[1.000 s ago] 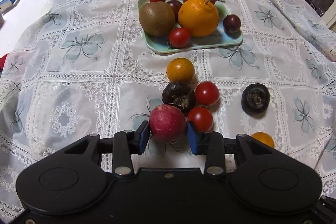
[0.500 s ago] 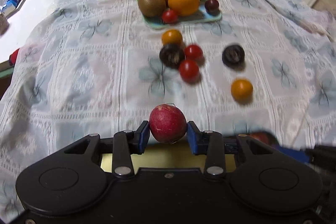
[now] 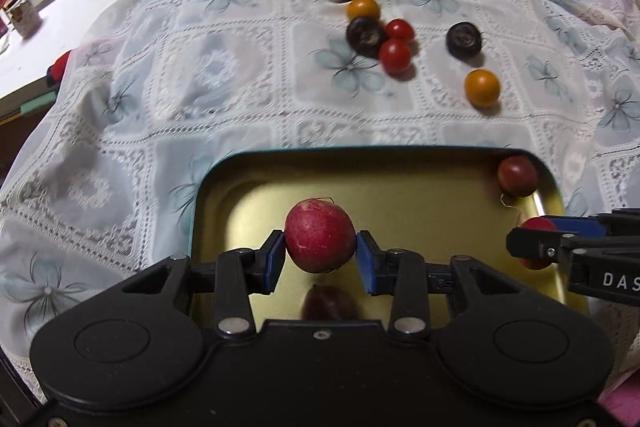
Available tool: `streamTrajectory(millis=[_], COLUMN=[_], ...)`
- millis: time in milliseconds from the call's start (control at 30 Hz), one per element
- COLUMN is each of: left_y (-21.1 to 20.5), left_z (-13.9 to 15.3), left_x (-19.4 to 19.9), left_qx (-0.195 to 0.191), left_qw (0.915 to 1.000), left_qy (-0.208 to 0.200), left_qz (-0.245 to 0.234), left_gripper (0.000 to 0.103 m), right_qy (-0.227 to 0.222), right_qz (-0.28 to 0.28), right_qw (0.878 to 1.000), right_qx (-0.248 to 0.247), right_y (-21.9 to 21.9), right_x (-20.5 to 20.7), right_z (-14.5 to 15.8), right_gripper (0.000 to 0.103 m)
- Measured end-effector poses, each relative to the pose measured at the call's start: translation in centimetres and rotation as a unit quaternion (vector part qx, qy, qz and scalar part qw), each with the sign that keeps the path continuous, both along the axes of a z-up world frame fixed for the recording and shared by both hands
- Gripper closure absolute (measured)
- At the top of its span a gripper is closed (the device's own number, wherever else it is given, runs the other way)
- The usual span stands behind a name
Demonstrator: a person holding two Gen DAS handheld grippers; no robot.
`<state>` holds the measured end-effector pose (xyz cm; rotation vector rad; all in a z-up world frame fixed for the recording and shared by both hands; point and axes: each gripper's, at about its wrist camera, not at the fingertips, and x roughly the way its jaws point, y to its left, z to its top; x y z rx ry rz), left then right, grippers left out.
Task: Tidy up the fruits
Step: 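Carry both radishes to the tray while the right gripper releases its radish inside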
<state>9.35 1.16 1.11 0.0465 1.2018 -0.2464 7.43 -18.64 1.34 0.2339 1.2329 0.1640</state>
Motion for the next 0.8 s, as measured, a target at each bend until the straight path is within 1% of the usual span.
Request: streamTrajectory(millis=[233,367,467,800], left_y=[1.6,1.7,1.6,1.5], left_z=[-1.7,-2.2,-2.1,-1.6], left_x=[0.0,-0.3,-0.5,-1.0], left_qx=[0.0,0.005,0.011,0.008], left_qw=[0.9992,0.999,0.9993,0.9994], left_qy=[0.02,0.025,0.019,0.015], left_qz=[0.034,0.035,0.032,0.031], left_gripper=[0.057,0.056,0.056,0.056], right_qy=[0.02,0.019,0.017,0.025], right_qz=[0.01,0.009,0.009,0.011], right_qw=[1.0,1.0,1.0,0.999], right_qx=[-0.012,-0.02,-0.025,-0.023], right_y=[1.1,1.2,1.2,1.4], right_x=[-0.4,-0.6,-0.5,-0.4], right_z=[-1.2,-1.4,-1.5,-1.9], right_gripper=[0.067,0.067,0.067,0.066])
